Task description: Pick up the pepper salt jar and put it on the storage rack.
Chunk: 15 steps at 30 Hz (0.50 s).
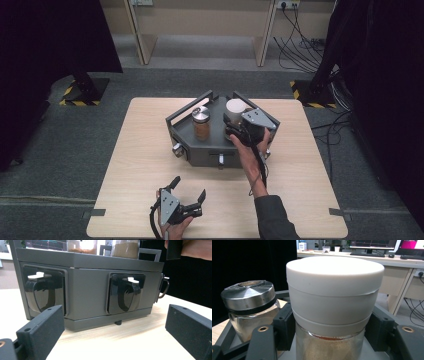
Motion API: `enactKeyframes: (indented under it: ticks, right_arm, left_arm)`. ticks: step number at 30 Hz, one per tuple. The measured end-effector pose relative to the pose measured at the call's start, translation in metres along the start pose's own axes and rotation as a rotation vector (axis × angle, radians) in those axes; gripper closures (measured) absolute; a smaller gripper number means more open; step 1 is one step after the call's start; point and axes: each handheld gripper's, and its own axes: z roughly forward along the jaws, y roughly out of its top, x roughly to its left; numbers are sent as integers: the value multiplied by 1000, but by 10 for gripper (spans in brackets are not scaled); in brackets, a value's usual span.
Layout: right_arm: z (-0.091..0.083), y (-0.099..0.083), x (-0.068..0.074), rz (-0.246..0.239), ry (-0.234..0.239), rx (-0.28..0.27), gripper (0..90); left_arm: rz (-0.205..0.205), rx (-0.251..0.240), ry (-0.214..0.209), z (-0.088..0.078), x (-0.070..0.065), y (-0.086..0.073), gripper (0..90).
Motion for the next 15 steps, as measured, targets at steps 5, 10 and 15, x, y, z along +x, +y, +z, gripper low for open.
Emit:
enactKeyframes:
  ticks: [5,10,15]
  right_arm:
    - [2,-3,1,-2,-3,1,355]
    - [3,-5,3,-4,-9,0,354]
    - [3,-8,4,-6,-13,-9,352]
  left_arm:
    - [-1,-1,0,0,0,0,18]
    - [-1,-1,0,0,0,0,18]
    - [0,0,0,0,0,0,18]
